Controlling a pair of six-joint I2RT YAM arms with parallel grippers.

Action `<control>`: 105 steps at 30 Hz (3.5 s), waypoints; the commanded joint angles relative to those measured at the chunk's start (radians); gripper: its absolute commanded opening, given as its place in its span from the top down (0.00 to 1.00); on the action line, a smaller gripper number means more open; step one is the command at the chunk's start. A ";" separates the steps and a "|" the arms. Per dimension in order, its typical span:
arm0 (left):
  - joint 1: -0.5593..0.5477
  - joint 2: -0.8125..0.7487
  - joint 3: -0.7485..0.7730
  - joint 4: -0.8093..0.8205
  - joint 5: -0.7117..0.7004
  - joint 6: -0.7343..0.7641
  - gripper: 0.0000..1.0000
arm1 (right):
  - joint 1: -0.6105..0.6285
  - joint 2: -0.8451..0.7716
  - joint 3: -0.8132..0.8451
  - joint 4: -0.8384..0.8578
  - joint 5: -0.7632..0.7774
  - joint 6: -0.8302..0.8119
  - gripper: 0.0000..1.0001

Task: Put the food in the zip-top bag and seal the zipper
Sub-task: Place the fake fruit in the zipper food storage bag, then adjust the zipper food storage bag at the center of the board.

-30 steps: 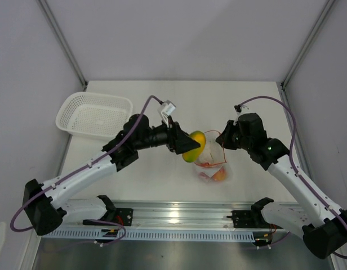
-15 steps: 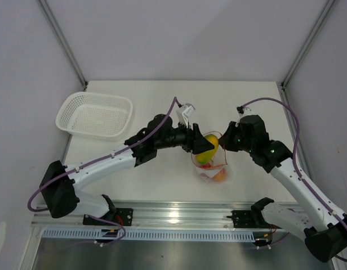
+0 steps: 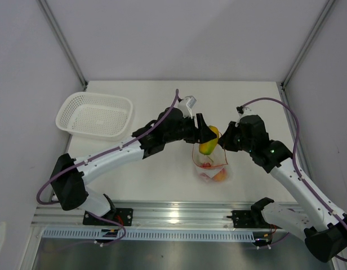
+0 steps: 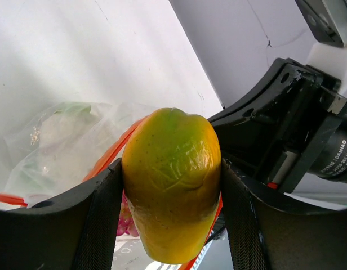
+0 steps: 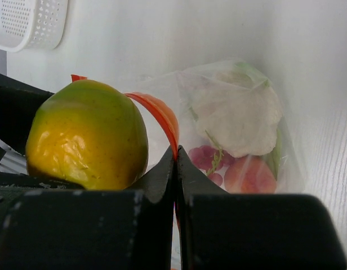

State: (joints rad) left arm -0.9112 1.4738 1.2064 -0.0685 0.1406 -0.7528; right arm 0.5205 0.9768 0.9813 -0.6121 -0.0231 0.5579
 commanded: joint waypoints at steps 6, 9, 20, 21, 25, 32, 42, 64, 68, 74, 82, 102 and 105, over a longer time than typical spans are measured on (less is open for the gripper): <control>-0.034 0.006 -0.021 -0.002 -0.036 -0.039 0.99 | 0.004 0.002 0.030 0.037 0.009 0.013 1.00; -0.052 0.011 -0.028 -0.004 -0.045 -0.033 0.99 | 0.004 0.005 0.037 0.034 0.015 0.010 1.00; -0.071 -0.030 -0.036 -0.080 -0.136 0.050 0.08 | 0.004 -0.001 0.046 0.026 0.023 0.002 1.00; -0.071 -0.043 -0.024 -0.086 -0.177 0.064 0.02 | 0.004 -0.001 0.048 0.026 0.023 0.000 1.00; -0.071 -0.090 -0.015 -0.080 -0.196 0.193 0.00 | 0.004 -0.001 0.051 0.015 0.022 -0.012 1.00; -0.048 -0.237 0.028 -0.109 -0.332 0.518 0.00 | 0.004 -0.012 0.074 -0.028 0.012 -0.044 1.00; 0.233 -0.273 -0.167 0.004 0.101 0.599 0.04 | -0.017 -0.004 0.080 -0.031 -0.130 -0.088 1.00; 0.307 -0.150 -0.465 0.575 0.510 0.471 0.15 | -0.131 0.048 0.108 -0.023 -0.468 -0.150 1.00; 0.307 -0.199 -0.498 0.589 0.372 0.408 0.18 | -0.134 0.040 0.106 -0.041 -0.446 -0.154 1.00; 0.305 -0.205 -0.413 0.412 0.346 0.246 0.23 | -0.135 0.026 0.079 -0.035 -0.433 -0.145 1.00; 0.304 -0.228 -0.424 0.352 0.344 0.161 0.27 | -0.134 0.028 0.066 -0.035 -0.426 -0.145 1.00; 0.227 -0.389 -0.473 0.149 0.180 0.020 0.40 | -0.135 0.017 0.051 -0.034 -0.403 -0.116 1.00; 0.196 -0.380 -0.459 0.119 0.195 -0.002 0.40 | -0.132 0.014 0.039 -0.025 -0.413 -0.102 1.00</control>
State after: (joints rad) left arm -0.6807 1.1080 0.7380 0.0975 0.3595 -0.6960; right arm 0.3885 1.0168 1.0283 -0.6647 -0.4335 0.4305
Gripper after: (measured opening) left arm 0.603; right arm 0.003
